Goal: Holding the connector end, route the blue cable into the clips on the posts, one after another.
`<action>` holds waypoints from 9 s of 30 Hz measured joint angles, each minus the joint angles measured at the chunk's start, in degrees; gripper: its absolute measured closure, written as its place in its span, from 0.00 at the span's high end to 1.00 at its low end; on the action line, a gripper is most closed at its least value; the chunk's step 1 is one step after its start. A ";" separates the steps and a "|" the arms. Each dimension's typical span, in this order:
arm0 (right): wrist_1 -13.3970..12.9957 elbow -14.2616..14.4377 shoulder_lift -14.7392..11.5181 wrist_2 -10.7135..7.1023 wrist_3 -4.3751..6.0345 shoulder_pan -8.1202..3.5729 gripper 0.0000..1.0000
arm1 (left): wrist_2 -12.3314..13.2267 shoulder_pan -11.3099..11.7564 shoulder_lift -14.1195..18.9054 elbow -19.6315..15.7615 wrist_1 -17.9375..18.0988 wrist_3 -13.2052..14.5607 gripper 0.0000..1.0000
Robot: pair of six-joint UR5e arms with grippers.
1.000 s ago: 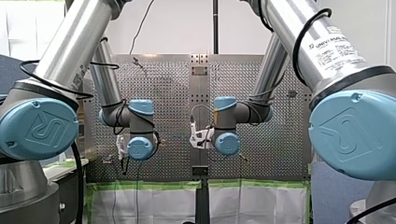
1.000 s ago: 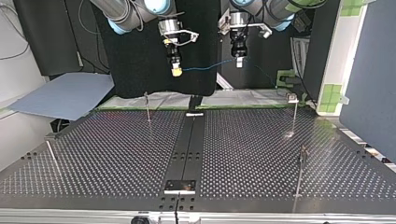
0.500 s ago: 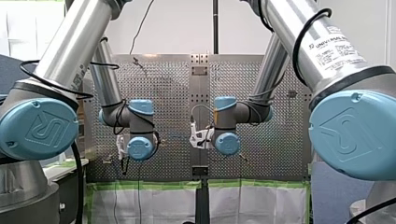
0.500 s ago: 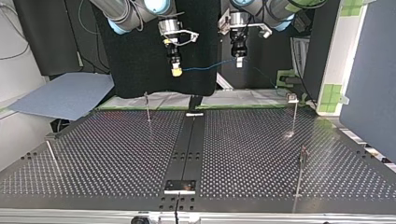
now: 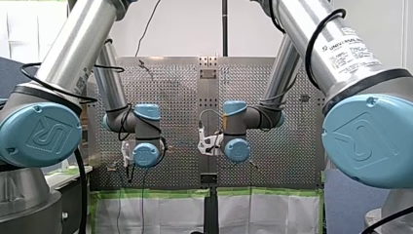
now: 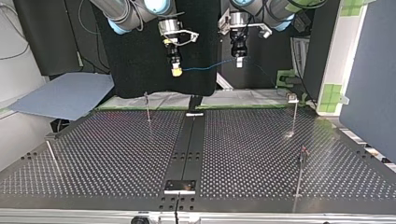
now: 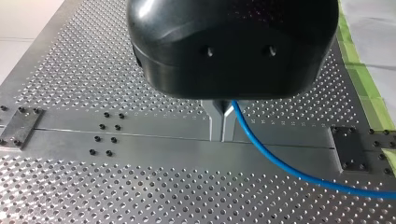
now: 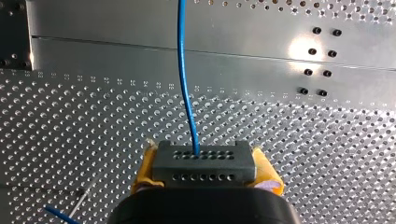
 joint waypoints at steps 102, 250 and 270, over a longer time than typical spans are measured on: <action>11.94 -1.84 -1.32 -2.29 -2.29 -2.19 0.00 | 0.18 0.09 13.18 -0.18 -13.92 2.99 0.00; 40.87 -53.00 -0.89 -20.60 8.84 4.09 0.00 | 19.67 32.61 26.22 36.38 -55.36 -2.82 0.00; 40.73 -53.67 -0.56 -21.57 8.79 2.93 0.00 | 22.99 34.07 23.93 39.39 -54.60 -5.77 0.00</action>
